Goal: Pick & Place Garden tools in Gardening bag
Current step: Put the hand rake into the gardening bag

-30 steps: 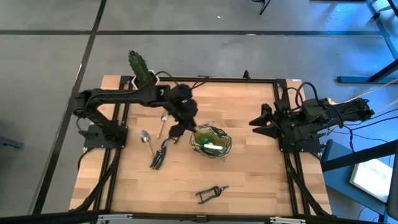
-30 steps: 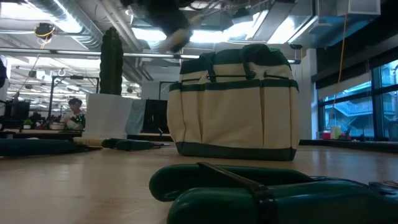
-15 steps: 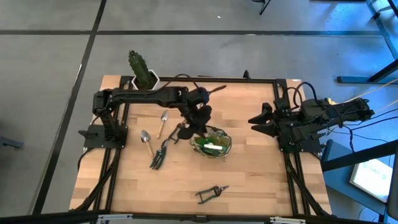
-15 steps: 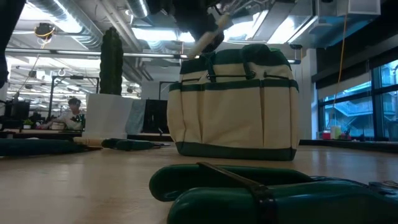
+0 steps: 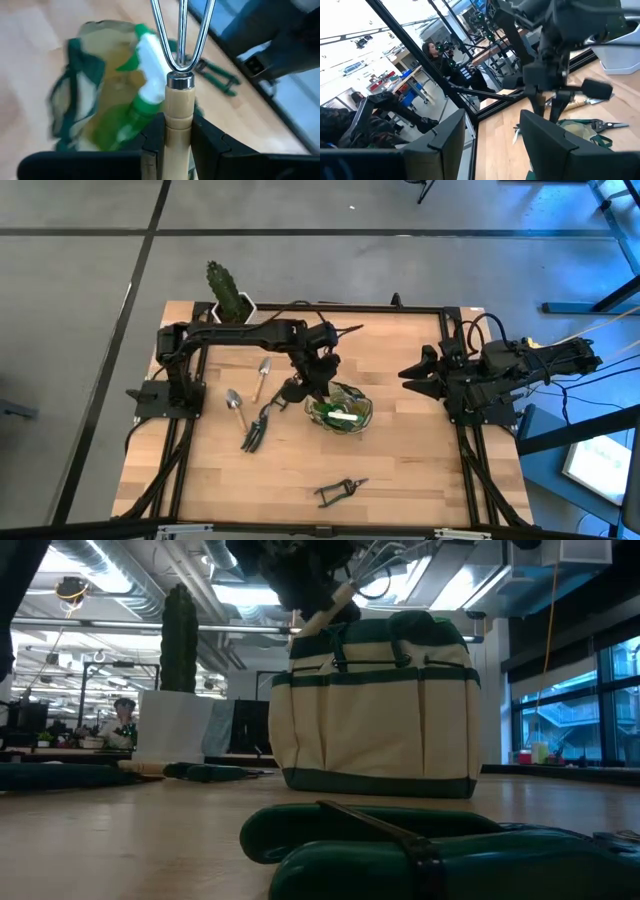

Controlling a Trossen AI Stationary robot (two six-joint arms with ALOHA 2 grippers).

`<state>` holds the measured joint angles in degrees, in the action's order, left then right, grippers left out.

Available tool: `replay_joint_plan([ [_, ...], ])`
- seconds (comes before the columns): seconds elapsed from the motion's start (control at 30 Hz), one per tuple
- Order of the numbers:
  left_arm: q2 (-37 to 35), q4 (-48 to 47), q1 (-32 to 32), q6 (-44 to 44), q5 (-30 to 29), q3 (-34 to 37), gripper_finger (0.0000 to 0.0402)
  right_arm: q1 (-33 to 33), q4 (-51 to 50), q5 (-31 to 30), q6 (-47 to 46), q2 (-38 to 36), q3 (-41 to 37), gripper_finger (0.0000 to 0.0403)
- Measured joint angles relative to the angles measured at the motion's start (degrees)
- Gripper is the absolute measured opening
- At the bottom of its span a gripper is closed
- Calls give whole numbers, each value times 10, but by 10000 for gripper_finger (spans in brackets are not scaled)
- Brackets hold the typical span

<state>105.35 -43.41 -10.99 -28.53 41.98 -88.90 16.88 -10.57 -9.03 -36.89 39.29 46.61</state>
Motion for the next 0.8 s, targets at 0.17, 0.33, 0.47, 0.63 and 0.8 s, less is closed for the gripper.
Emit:
replay_joint_plan([
  [0.17, 26, -2, 19, 4, -59, -24, 61, 0, 0, 0, 0, 0, 0, 193],
  [0.33, 27, 1, 26, -27, -110, -46, 61, 0, -1, -4, 0, 0, 0, 193],
  [0.47, 27, 3, 23, -25, -110, -56, 61, 0, -2, -4, 0, 0, 0, 193],
  [0.63, 27, 39, 23, -7, -103, -93, 61, 0, -2, -4, 0, 2, 0, 193],
  [0.8, 28, 41, 21, 7, -73, -98, 61, 0, -6, -4, 0, 4, 0, 193],
])
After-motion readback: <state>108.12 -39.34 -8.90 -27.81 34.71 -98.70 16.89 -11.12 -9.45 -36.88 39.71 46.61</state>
